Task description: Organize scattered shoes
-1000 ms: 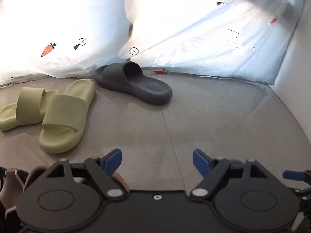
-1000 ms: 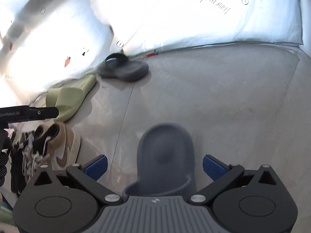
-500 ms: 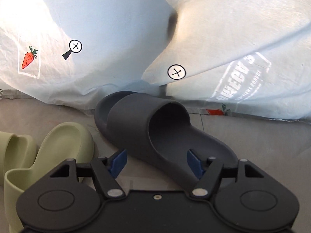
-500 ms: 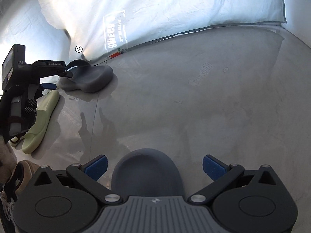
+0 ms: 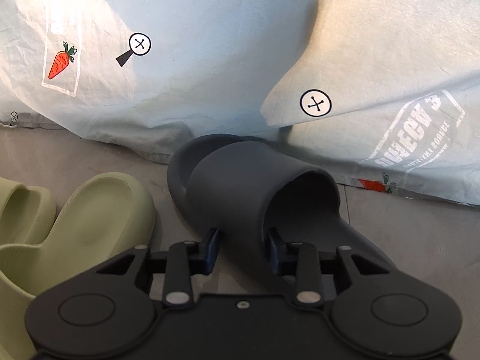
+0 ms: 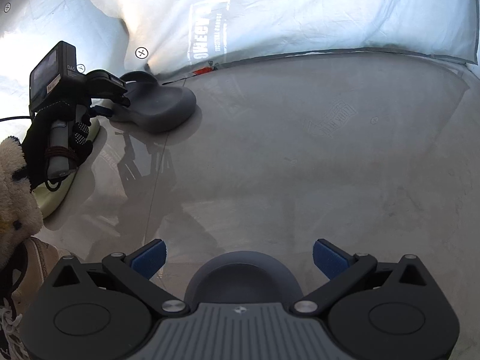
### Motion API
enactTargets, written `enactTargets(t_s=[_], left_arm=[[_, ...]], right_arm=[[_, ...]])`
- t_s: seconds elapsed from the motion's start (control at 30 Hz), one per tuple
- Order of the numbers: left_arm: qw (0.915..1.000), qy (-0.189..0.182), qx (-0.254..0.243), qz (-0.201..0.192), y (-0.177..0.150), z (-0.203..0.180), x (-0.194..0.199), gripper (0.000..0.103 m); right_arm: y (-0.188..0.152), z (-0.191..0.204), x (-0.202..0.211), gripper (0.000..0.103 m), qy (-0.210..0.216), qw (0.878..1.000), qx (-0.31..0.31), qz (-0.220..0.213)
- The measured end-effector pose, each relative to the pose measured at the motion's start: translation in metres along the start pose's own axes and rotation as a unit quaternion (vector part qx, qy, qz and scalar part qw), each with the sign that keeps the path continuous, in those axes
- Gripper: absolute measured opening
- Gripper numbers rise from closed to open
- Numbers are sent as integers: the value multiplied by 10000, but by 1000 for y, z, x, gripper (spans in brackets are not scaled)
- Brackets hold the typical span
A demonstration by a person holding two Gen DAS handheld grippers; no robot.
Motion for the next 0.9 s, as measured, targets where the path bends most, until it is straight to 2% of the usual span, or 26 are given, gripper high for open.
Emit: enactTargets(t_s=[0.37, 0.43, 0.47, 0.57, 0.67, 0.73, 0.8, 0.9], left_arm=[[9953, -560, -610, 494, -96, -51, 111, 25], [9939, -576, -825, 447, -111, -61, 129, 24], [9934, -567, -896, 427, -116, -64, 136, 24], [9921, -914, -763, 402, -119, -64, 153, 29], [9923, -1050, -651, 70, -103, -55, 173, 36], [9925, -1057, -572, -237, -87, -46, 191, 40], [9924, -1070, -432, -421, -75, -36, 203, 42], [9926, -1108, -147, -475, -68, -21, 214, 44]], right_arm=[[5, -1, 53, 103, 65, 9979, -381, -527], [2, -1, 60, 103, 63, 9976, -406, -554], [1, -2, 64, 103, 60, 9975, -414, -566], [1, 2, 70, 103, 87, 9975, -287, -640], [6, 16, 69, 103, 164, 9976, 151, -650], [9, 35, 61, 103, 288, 9953, 723, -580], [9, 57, 44, 103, 434, 9893, 1331, -400], [4, 82, 13, 103, 607, 9781, 1991, -20]])
Point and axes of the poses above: each gripper's, at about its wrist camera, not at the fingertips, and x roughly against the way its jaws point, z to its left, y to its top, the point moved 6 cm from there along -x, roughly the way its jaws point, and after that the axes turned 10 degrees about -z, right-handed, at the moved point
